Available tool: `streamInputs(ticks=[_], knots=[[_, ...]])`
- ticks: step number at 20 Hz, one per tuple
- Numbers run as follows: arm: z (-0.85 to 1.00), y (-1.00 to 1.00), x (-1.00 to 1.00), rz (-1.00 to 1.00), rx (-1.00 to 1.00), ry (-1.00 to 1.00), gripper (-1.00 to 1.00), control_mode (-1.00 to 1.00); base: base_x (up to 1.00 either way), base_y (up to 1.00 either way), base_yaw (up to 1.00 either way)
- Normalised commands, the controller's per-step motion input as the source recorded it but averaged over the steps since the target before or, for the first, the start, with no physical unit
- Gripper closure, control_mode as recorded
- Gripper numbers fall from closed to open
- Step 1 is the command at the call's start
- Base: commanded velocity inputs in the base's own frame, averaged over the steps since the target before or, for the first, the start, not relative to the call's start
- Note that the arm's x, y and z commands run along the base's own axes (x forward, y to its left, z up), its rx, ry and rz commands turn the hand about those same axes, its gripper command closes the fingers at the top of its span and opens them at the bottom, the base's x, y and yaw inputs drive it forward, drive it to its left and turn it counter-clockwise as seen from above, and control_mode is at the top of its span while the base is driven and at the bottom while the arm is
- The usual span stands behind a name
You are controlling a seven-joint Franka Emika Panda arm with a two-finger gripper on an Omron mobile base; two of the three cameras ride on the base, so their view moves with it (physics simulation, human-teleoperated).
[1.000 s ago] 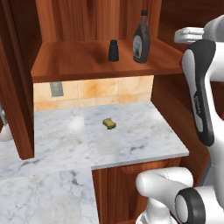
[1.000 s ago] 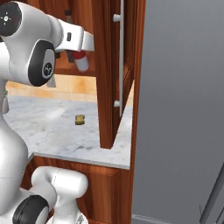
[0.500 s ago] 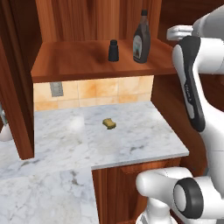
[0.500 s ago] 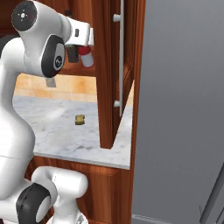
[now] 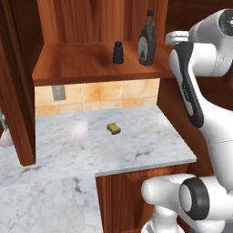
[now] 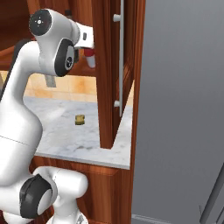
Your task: There are various items on the counter. Only move the condiments/shakers into the cabinet.
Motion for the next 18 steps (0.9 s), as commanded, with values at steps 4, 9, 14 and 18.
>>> streamInputs(ticks=[4, 9, 14, 18], knots=[[0.00, -0.02, 0.42, 0.00, 0.00, 0.01, 1.00, -1.00, 0.00, 0.00, 0.00], [0.00, 0.00, 0.52, 0.00, 0.00, 0.00, 1.00, -1.00, 0.00, 0.00, 0.00], [-0.19, -0.09, 0.26, 0.00, 0.00, 0.00, 1.00, -1.00, 0.00, 0.00, 0.00], [-0.23, -0.17, 0.10, 0.01, 0.00, -0.01, 1.00, -1.00, 0.00, 0.00, 0.00]])
